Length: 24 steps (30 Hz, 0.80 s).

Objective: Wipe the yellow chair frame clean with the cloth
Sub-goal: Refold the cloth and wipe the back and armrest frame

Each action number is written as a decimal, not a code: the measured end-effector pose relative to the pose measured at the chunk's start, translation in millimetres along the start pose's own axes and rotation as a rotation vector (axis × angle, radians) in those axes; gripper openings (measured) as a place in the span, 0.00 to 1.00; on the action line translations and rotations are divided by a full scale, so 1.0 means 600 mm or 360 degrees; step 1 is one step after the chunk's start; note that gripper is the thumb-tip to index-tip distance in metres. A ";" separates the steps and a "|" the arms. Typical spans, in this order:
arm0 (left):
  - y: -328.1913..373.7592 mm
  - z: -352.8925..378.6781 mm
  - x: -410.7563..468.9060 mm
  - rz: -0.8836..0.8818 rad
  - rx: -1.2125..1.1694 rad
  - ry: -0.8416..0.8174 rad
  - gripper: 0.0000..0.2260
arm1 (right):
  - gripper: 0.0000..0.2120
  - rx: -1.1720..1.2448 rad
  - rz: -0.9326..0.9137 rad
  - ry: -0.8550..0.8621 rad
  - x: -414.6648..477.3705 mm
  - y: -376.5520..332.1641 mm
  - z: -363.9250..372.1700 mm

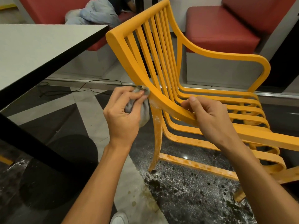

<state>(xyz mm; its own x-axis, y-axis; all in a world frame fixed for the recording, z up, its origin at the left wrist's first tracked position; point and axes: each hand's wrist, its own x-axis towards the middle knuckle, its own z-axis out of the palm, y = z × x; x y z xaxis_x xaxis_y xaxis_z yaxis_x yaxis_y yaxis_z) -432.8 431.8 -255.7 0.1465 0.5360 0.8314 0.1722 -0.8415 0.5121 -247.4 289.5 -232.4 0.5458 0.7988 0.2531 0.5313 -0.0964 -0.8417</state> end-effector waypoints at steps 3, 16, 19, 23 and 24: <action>-0.001 0.001 -0.016 -0.0030 0.0014 -0.0145 0.03 | 0.19 -0.0095 -0.0015 0.0014 0.000 0.007 -0.003; 0.004 0.004 -0.022 -0.0026 0.0008 -0.0109 0.04 | 0.21 -0.0159 -0.0082 -0.0039 0.004 0.022 -0.004; 0.003 0.003 -0.015 -0.0061 0.0001 -0.0070 0.04 | 0.21 -0.0154 -0.0096 -0.0043 0.004 0.025 -0.002; 0.006 0.000 -0.024 0.0007 0.0024 -0.0256 0.03 | 0.21 -0.0157 -0.0095 -0.0035 0.004 0.026 -0.004; 0.005 -0.002 -0.020 0.0034 0.0044 -0.0247 0.02 | 0.21 -0.0162 -0.0095 -0.0036 0.005 0.026 -0.004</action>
<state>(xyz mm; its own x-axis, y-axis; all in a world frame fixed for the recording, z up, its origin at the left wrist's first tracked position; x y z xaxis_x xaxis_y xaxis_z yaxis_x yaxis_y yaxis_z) -435.0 422.5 -264.0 0.2991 0.5239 0.7975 0.1937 -0.8517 0.4869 -236.2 288.7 -243.5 0.4971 0.8181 0.2892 0.6260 -0.1074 -0.7724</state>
